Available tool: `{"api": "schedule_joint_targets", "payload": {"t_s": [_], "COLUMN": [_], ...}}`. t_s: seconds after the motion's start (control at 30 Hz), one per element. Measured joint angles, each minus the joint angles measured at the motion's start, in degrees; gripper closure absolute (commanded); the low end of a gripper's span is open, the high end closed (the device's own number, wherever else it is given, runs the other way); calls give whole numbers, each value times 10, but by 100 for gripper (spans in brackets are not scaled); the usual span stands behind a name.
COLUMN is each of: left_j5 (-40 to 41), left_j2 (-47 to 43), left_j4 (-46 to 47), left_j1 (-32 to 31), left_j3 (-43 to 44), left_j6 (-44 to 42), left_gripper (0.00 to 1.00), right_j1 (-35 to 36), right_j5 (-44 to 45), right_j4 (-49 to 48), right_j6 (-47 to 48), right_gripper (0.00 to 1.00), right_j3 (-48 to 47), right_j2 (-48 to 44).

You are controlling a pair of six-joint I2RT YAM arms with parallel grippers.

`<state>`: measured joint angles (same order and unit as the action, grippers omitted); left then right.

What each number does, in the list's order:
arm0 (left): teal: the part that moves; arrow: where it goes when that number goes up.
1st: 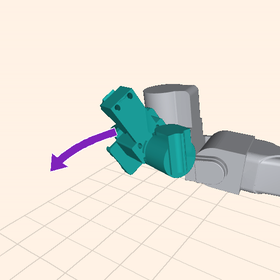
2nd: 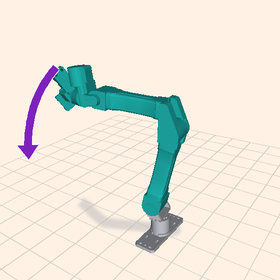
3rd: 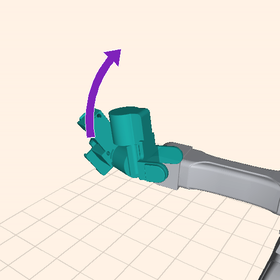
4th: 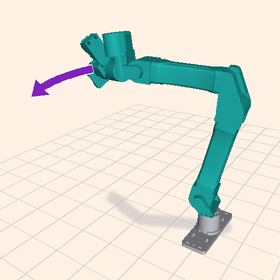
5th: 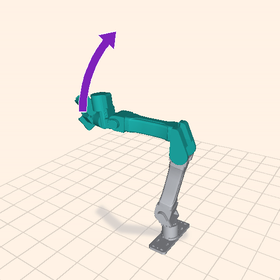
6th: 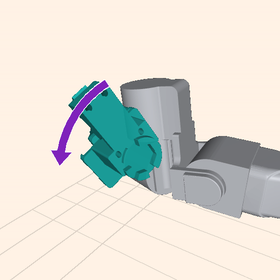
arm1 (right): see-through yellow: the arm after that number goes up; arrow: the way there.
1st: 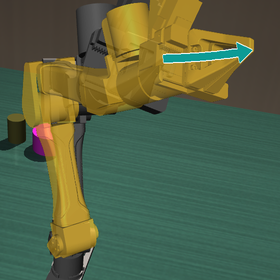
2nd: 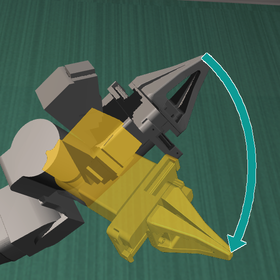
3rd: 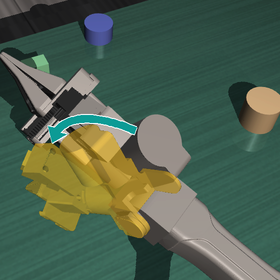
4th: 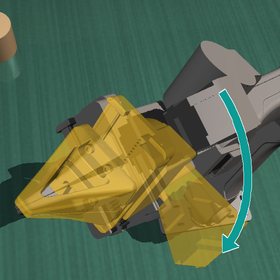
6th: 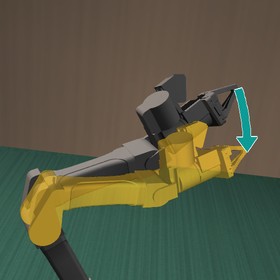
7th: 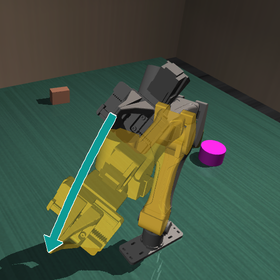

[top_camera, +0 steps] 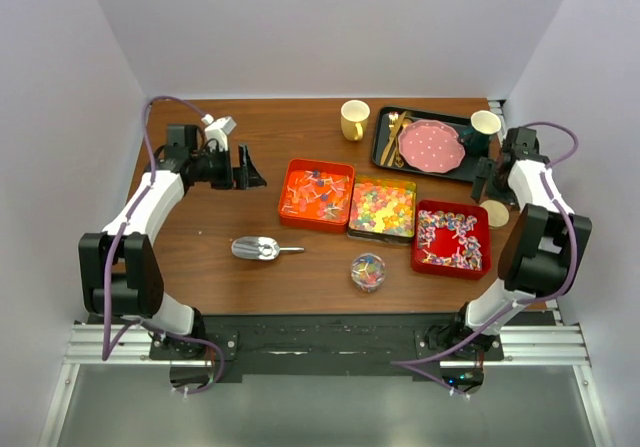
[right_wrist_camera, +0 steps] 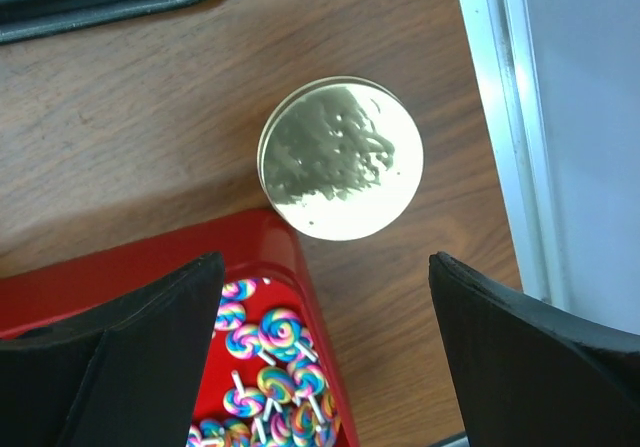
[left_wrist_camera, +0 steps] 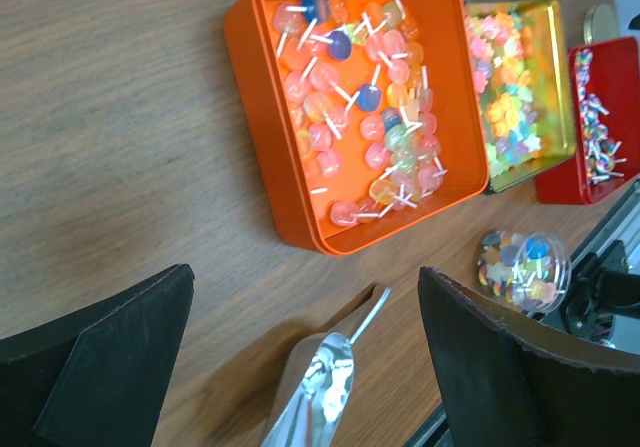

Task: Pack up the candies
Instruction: Pick up the bottle lid at the center of the board.

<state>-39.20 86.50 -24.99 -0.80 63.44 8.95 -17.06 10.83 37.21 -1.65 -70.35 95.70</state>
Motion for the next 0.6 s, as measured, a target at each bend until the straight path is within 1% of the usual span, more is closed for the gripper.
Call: {"api": "schedule_joint_targets", "payload": {"t_s": [0.3,0.6], "left_j5": [25,40], "left_j2": [10,12], "left_j4": [-28,-39], "left_j1": [0,0], "left_j3": [1,1], "left_j6": [-39,-58], "left_gripper": [1,1], "right_j1": [-10,-11], "right_j5": [-7,-10], "right_j4": [-37,-56], "right_j6": [-10,-19], "right_gripper": [13,12], "right_j3": [0,-24], "right_j2": [64,95]}}
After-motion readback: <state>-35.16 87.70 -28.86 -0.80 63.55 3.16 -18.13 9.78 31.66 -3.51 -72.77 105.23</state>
